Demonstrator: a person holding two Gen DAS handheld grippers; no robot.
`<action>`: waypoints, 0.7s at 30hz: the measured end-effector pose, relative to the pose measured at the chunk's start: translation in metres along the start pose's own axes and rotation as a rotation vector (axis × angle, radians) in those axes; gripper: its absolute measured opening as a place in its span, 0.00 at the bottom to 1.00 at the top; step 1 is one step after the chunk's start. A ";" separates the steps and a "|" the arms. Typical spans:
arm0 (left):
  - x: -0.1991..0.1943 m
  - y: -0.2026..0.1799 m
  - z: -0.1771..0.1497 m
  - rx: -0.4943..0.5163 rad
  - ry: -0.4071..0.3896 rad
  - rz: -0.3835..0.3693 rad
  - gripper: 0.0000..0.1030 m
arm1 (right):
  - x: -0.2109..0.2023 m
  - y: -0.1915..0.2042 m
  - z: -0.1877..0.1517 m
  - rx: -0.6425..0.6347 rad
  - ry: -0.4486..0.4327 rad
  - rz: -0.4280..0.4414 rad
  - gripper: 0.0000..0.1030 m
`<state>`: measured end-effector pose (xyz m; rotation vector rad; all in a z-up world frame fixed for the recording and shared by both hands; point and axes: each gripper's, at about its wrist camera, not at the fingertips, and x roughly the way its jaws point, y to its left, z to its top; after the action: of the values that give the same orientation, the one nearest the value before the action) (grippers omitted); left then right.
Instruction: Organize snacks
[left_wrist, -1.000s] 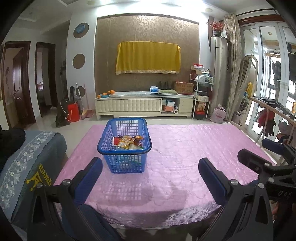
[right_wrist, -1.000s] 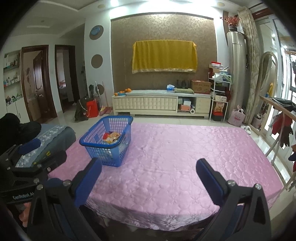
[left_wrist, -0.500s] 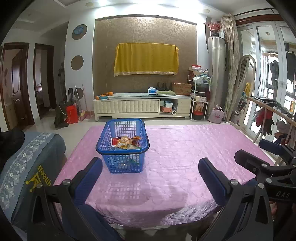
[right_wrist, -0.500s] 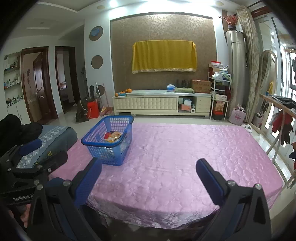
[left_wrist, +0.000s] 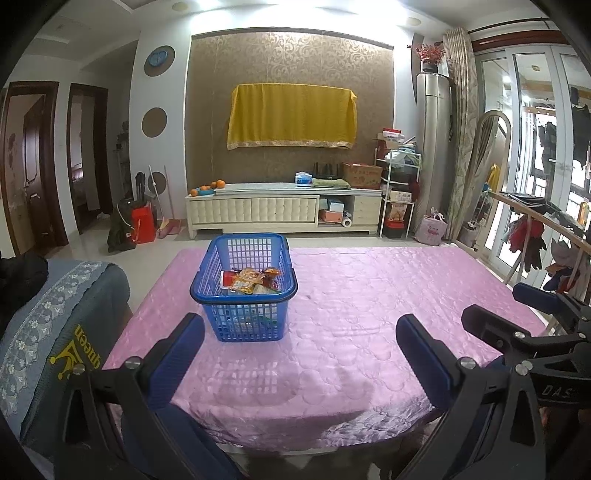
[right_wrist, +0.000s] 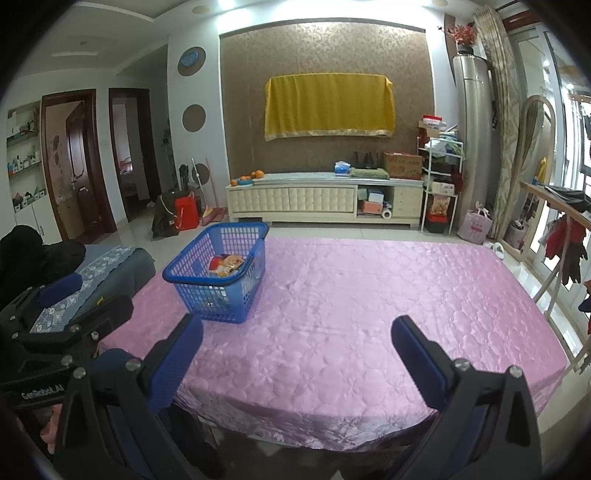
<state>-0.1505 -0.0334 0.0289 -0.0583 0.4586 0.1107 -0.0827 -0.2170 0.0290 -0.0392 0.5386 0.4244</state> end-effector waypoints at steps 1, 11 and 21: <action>0.000 0.000 0.000 0.003 0.000 0.003 1.00 | 0.000 0.000 -0.001 0.001 0.001 -0.001 1.00; -0.002 0.002 0.000 -0.005 0.002 0.005 1.00 | 0.000 0.001 -0.002 -0.003 0.010 0.001 1.00; -0.002 0.003 -0.001 -0.004 0.009 0.010 1.00 | 0.001 0.000 -0.002 -0.005 0.028 0.002 1.00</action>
<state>-0.1529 -0.0306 0.0292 -0.0605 0.4675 0.1209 -0.0827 -0.2169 0.0262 -0.0496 0.5651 0.4273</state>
